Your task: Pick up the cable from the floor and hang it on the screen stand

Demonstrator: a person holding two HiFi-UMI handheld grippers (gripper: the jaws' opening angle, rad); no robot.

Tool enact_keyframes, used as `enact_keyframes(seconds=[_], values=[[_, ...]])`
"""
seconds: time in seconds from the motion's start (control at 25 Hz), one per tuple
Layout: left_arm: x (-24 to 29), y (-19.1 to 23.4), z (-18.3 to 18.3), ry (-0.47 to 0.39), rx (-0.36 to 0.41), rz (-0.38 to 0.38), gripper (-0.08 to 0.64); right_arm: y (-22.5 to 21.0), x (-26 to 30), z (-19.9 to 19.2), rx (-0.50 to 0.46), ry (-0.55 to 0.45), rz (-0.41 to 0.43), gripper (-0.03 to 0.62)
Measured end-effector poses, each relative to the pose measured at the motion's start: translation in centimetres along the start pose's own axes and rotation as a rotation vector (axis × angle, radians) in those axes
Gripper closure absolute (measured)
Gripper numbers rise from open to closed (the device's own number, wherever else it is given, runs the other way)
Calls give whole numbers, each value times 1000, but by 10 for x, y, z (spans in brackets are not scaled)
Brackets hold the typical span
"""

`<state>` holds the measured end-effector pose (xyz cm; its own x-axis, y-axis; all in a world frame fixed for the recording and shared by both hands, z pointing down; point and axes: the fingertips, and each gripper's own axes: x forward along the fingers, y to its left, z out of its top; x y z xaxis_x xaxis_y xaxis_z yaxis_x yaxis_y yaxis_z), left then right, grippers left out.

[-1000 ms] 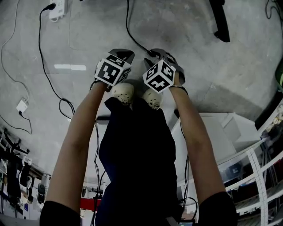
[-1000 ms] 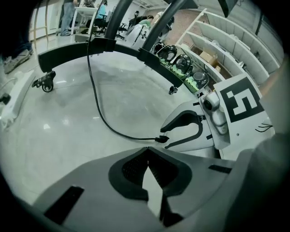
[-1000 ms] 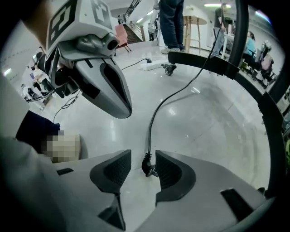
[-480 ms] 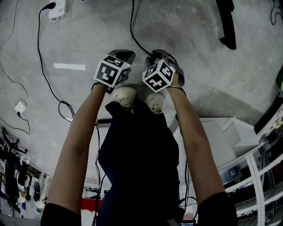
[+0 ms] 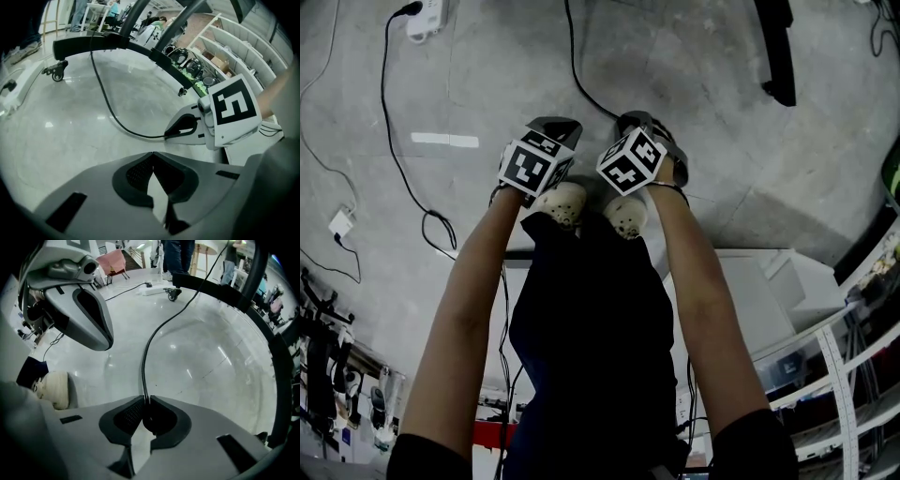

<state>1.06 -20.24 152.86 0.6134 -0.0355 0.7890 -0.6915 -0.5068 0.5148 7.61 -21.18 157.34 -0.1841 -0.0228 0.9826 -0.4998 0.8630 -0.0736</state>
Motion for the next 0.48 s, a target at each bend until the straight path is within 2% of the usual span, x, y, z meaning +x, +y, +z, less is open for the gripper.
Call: enact_keyframes(seconds=[0.08, 0.16, 0.48], values=[[-4, -8, -1, 16, 46, -12, 552, -1, -9, 0, -36, 3, -9, 532], [-9, -15, 0, 25, 58, -18, 552, -3, -20, 0, -40, 4, -10, 532], [-46, -32, 35, -12, -5, 10, 552, -17, -74, -3, -9, 17, -26, 532]])
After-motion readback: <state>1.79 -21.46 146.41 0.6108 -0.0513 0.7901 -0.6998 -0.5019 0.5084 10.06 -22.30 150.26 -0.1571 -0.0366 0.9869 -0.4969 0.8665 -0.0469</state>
